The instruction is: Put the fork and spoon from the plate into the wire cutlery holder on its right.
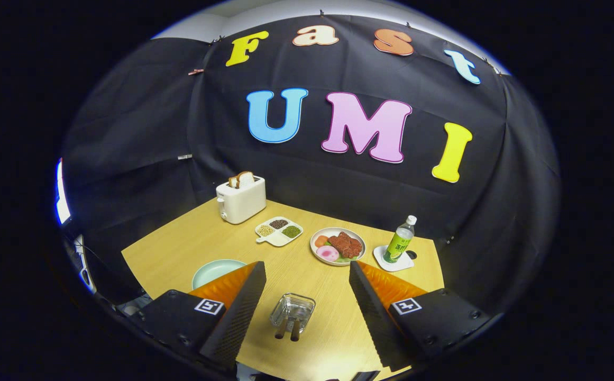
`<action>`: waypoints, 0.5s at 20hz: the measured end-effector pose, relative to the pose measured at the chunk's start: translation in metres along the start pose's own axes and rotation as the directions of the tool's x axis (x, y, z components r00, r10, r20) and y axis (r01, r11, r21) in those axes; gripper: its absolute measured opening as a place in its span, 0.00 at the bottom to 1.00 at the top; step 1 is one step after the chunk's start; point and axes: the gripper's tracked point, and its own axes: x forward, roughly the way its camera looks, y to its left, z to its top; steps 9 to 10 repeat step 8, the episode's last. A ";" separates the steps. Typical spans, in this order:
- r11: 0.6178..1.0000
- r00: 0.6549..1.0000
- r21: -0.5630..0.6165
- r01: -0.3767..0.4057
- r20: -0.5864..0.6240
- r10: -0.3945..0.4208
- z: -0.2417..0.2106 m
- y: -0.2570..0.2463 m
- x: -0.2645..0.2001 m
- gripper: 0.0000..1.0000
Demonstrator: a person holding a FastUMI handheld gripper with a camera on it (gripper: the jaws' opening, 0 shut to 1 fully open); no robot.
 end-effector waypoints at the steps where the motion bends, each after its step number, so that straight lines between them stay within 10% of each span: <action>1: 1.000 1.000 0.002 0.000 -0.003 0.000 -0.001 0.001 0.000 0.99; 10: 1.000 1.000 -0.006 -0.002 0.001 0.002 0.004 0.001 -0.004 0.99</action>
